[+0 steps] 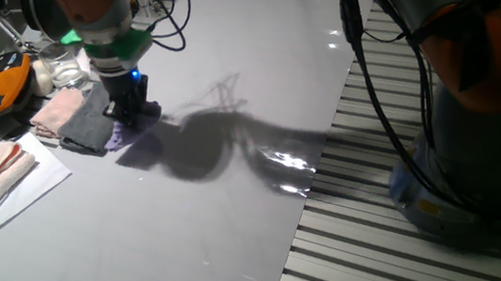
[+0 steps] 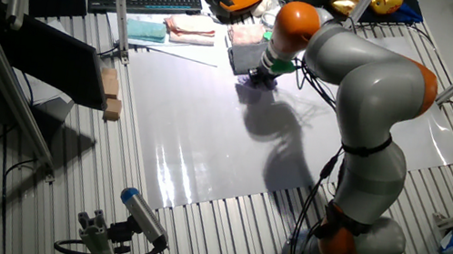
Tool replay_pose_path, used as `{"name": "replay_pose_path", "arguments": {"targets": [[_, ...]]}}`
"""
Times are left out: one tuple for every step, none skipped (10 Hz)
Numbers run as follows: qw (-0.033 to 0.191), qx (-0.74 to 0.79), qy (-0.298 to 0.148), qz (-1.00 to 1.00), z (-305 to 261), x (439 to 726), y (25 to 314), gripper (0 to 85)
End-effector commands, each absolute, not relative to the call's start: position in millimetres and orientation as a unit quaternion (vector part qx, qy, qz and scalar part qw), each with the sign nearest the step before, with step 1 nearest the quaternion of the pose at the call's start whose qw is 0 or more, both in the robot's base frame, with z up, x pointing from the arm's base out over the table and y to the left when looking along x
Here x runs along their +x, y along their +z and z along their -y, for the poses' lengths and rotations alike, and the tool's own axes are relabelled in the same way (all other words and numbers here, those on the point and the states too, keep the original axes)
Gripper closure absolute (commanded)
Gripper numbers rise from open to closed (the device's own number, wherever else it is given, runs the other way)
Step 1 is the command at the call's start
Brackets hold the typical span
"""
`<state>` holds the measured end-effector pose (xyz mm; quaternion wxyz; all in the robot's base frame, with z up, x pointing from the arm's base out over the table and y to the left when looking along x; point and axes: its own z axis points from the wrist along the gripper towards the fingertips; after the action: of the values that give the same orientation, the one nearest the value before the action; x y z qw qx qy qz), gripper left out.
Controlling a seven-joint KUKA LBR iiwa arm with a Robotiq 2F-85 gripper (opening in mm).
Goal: Clean the table with a cloth
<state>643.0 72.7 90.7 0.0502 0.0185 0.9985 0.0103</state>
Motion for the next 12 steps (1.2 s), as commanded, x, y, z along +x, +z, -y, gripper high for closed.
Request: {"name": "replay_pose_path", "arguments": {"targets": [[0.050,0.019,0.012,-0.999,-74.3,643.7,90.5,85.0],[0.053,0.020,0.017,-0.998,-73.8,644.7,89.6,85.0],[0.055,0.017,0.013,-0.998,-73.8,644.7,89.6,85.0],[0.060,0.015,0.009,-0.998,-73.8,644.7,89.6,85.0],[0.063,0.012,0.006,-0.998,-73.8,644.7,89.6,85.0],[0.066,0.013,0.006,-0.998,-73.8,644.7,89.6,85.0],[0.064,0.014,0.003,-0.998,-73.8,644.7,89.6,85.0],[0.060,0.020,0.007,-0.998,-73.8,644.7,89.6,85.0],[0.059,0.027,0.013,-0.998,-73.8,644.7,89.6,85.0],[0.058,0.026,0.009,-0.998,-73.8,644.7,89.6,85.0],[0.054,0.022,0.009,-0.998,-73.8,644.7,89.6,85.0],[0.051,0.022,0.012,-0.998,-74.4,642.8,88.4,85.0]]}}
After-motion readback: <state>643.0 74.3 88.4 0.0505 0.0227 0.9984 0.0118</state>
